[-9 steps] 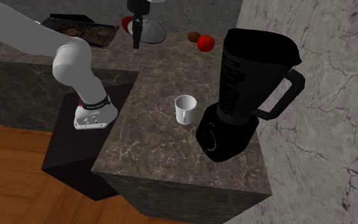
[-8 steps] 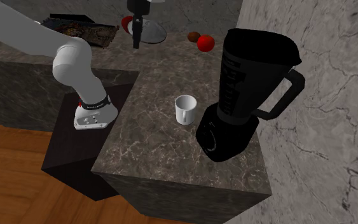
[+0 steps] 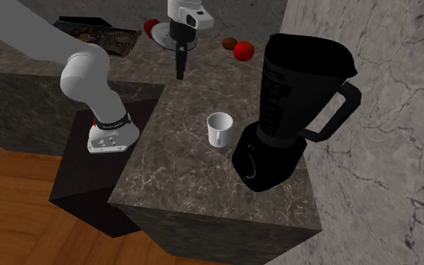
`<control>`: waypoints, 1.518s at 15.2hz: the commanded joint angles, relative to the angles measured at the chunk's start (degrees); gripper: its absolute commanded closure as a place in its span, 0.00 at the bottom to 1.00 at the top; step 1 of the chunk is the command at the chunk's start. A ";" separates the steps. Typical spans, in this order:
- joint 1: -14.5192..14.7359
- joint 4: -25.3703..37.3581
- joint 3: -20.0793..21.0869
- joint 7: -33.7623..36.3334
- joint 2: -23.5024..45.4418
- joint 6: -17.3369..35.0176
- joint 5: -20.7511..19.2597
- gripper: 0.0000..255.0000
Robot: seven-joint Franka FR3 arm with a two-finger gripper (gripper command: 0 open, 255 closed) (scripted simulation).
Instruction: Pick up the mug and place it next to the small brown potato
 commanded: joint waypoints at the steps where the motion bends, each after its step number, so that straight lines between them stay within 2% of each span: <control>1: -0.87 -0.02 -1.00 -0.29 2.76 4.27 -1.17 0.00; 7: -3.39 0.56 -4.32 -1.21 11.74 16.75 -4.09 0.00; 13: -5.41 3.76 -7.65 -2.27 22.09 28.10 -5.44 0.00; 23: -5.75 1.41 -8.68 -2.70 26.93 35.74 -5.33 0.00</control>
